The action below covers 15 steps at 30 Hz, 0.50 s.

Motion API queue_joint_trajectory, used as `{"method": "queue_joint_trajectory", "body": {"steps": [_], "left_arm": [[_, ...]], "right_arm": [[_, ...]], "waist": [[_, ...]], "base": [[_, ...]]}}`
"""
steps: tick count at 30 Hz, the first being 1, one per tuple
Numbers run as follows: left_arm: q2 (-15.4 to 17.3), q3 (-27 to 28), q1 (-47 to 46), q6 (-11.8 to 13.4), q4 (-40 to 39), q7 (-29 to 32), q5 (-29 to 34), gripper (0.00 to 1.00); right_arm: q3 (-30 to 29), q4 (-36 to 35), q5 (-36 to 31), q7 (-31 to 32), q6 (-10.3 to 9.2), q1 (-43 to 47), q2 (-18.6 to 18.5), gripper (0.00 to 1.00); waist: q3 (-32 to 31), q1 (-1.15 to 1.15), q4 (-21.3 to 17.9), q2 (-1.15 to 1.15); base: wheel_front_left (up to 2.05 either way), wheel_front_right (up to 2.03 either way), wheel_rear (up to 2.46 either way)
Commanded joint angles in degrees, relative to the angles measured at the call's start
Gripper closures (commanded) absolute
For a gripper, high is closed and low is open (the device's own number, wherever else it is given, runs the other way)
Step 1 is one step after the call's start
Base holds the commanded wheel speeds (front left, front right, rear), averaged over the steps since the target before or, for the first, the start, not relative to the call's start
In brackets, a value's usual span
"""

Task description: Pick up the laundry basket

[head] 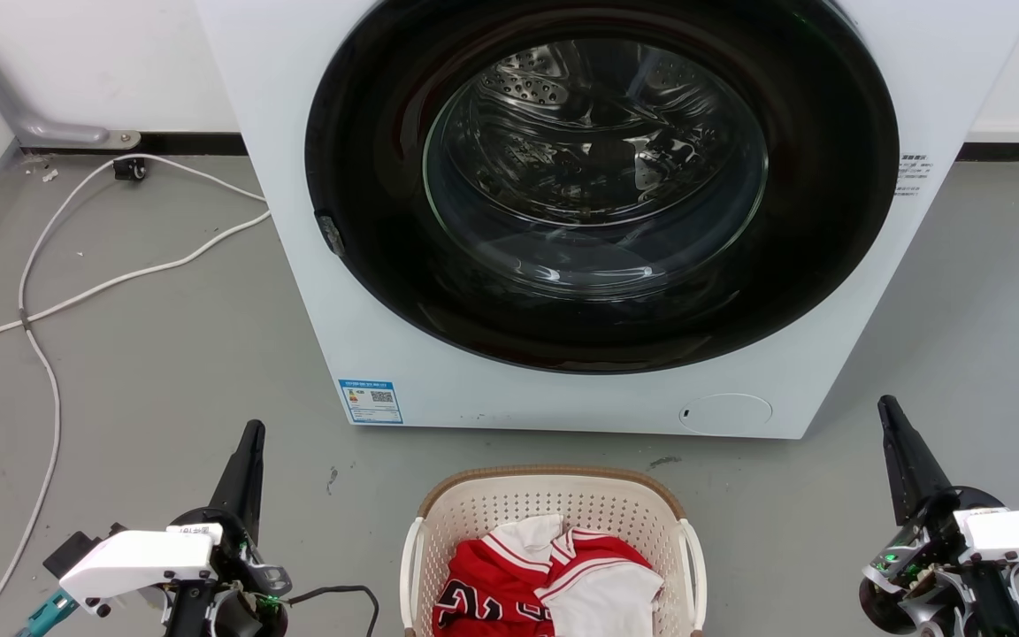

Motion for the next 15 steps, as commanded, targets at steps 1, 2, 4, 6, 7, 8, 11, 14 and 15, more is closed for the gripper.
{"method": "queue_joint_trajectory", "body": {"steps": [1,2,4,6,7,8,11,14,15], "left_arm": [[0.0,0.2,-0.5,-0.2,0.1,0.2,0.1,1.00],[-0.1,0.2,-0.5,-0.2,0.1,0.2,0.1,1.00],[-0.1,0.2,-0.5,-0.2,0.1,0.2,0.1,1.00],[-0.1,0.2,-0.5,-0.2,0.1,0.2,0.1,1.00],[-0.1,0.2,-0.5,-0.2,0.1,0.2,0.1,1.00],[-0.1,0.3,-0.5,-0.2,0.1,0.2,0.1,1.00],[-0.1,0.3,-0.5,-0.2,0.1,0.2,0.1,1.00],[-0.1,0.3,-0.5,-0.2,0.1,0.2,0.1,1.00],[-0.1,0.3,-0.5,-0.2,0.1,0.2,0.1,1.00]], "right_arm": [[0.0,0.0,0.2,0.1,-0.02,-0.6,0.0,1.00],[0.0,0.0,0.2,0.1,-0.02,-0.6,0.0,1.00],[0.0,0.0,0.2,0.1,-0.02,-0.6,0.0,1.00],[0.0,0.0,0.2,0.1,-0.02,-0.6,0.0,1.00],[0.0,0.0,0.2,0.1,-0.02,-0.6,0.0,1.00],[0.0,0.0,0.2,0.1,-0.02,-0.6,0.0,1.00],[0.0,0.0,0.2,0.1,-0.02,-0.6,0.0,1.00],[0.0,0.0,0.2,0.1,-0.02,-0.6,0.0,1.00],[0.0,0.0,0.2,0.1,-0.02,-0.6,0.0,1.00]], "waist": [[0.0,0.00,0.0,0.00],[0.0,0.00,0.0,0.00],[0.0,0.00,0.0,0.00],[0.0,0.00,0.0,0.00],[0.0,0.00,0.0,0.00],[0.0,0.00,0.0,0.00],[0.0,0.00,0.0,0.00],[0.0,0.00,0.0,0.00],[0.0,0.00,0.0,0.00]], "base": [[0.00,0.00,0.00],[0.00,0.00,0.00],[0.00,0.00,0.00],[0.00,0.00,0.00],[0.00,0.00,0.00],[0.00,0.00,0.00],[0.00,0.00,0.00],[0.00,0.00,0.00],[0.00,0.00,0.00]]}}
